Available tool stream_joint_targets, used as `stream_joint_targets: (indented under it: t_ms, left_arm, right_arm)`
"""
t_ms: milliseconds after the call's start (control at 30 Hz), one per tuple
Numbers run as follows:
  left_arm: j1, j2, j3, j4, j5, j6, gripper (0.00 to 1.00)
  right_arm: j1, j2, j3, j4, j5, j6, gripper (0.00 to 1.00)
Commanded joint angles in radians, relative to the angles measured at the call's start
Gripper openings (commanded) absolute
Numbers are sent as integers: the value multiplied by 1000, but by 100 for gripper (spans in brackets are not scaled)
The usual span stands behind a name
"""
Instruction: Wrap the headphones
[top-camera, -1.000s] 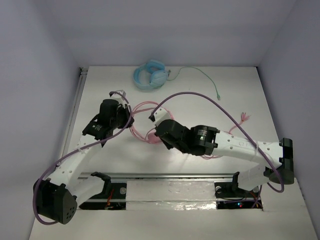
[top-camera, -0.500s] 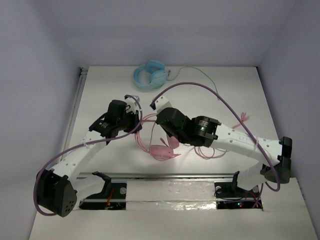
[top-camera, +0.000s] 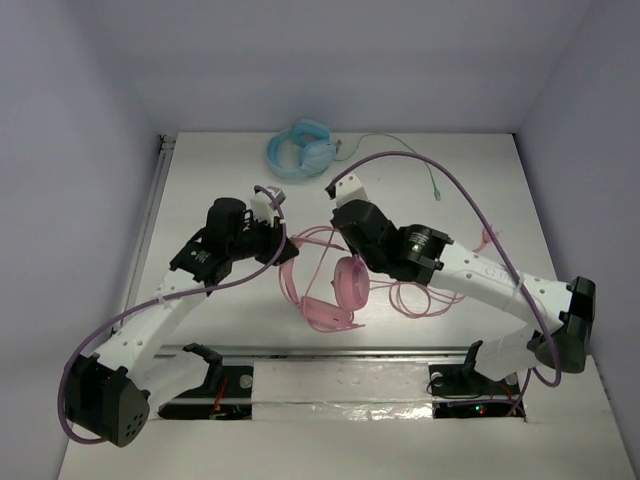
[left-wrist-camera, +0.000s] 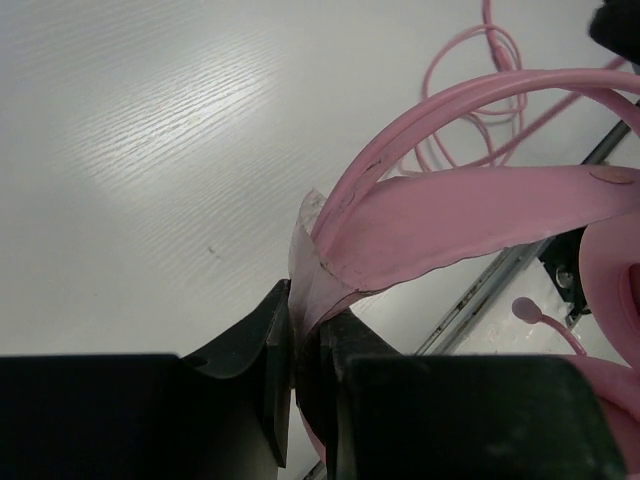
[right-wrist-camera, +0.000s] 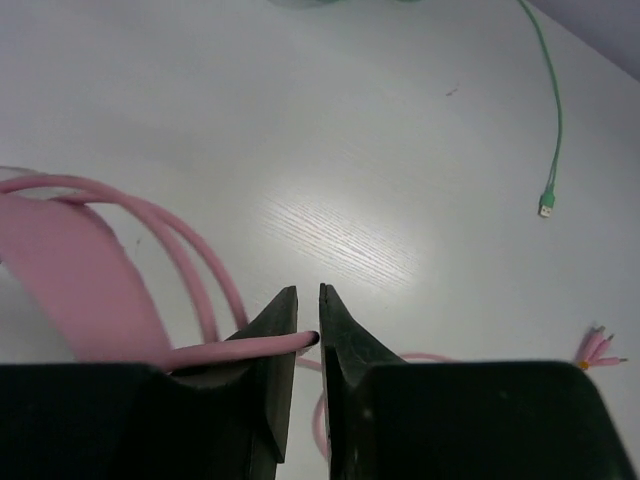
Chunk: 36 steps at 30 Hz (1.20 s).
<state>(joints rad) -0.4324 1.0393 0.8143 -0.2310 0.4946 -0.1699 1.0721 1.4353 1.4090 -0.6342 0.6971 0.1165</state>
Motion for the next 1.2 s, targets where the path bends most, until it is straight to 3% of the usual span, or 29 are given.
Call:
stream_joint_targets:
  t_ms: [0, 300, 500, 767, 867, 1167]
  left_arm:
    - [-6, -59, 63, 101, 124, -71, 0]
    - [-6, -94, 75, 127, 121, -115, 0]
    - [-6, -117, 91, 186, 118, -170, 0]
    - [-6, -93, 198, 130, 65, -226, 0]
    - [-6, -96, 221, 113, 27, -237, 0]
    - [-6, -88, 338, 65, -80, -255, 0]
  right_arm:
    - [-40, -88, -53, 160, -34, 41, 21]
    - [-164, -320, -430, 672, -359, 176, 18]
    - [-184, -391, -565, 847, -528, 210, 20]
    - [-310, -391, -760, 1097, -778, 278, 46]
    - [-320, -366, -814, 1165, -803, 294, 51]
    - [-320, -290, -921, 1281, -780, 396, 50]
